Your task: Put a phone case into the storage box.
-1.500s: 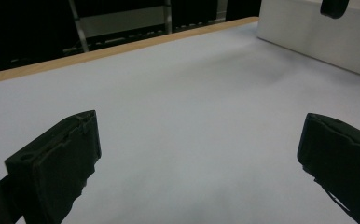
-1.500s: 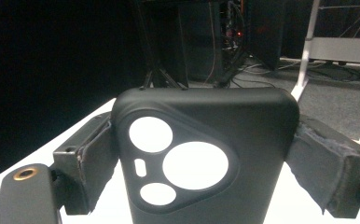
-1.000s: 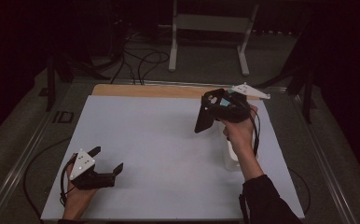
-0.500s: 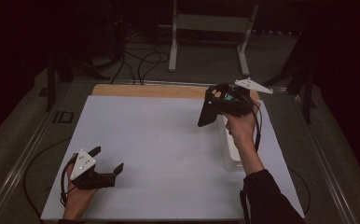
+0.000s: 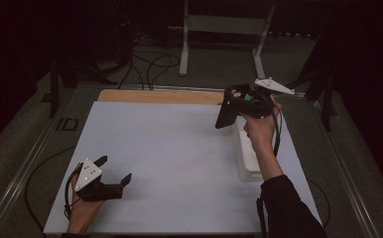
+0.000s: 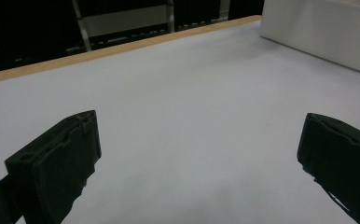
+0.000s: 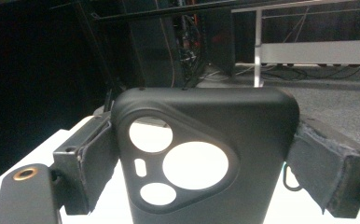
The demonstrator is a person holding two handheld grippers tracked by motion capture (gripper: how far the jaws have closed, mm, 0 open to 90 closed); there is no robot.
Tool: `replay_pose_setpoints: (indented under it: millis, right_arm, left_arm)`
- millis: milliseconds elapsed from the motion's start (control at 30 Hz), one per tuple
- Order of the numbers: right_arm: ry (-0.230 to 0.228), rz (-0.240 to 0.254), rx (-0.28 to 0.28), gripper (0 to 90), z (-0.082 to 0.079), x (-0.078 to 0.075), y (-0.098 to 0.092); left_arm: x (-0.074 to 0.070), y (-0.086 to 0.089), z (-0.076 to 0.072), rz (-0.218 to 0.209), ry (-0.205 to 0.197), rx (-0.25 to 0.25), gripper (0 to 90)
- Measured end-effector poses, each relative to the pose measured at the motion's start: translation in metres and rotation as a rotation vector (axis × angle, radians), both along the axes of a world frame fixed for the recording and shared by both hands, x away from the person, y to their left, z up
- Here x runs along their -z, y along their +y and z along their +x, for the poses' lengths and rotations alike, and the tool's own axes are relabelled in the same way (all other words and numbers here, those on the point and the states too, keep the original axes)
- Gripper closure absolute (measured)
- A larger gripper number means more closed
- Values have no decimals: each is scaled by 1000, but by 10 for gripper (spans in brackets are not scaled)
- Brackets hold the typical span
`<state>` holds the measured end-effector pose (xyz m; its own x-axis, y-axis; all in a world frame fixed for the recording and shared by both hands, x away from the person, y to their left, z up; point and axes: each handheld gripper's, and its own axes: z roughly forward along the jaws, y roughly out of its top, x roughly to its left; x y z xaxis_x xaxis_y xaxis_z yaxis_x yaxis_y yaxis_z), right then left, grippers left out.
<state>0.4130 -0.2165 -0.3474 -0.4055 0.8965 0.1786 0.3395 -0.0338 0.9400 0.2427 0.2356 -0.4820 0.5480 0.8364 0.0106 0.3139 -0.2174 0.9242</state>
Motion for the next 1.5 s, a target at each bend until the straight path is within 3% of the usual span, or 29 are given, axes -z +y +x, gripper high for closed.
replay_pose_setpoints:
  millis: [567, 1500]
  right_arm:
    - [-4, -14, 68, 139, 13, -8, -10]
    - [33, -77, 208, 139, 32, 0, -37]
  left_arm:
    - [0, 1, 0, -1, -1, -2, 0]
    - [0, 1, 0, -6, -2, -5, 0]
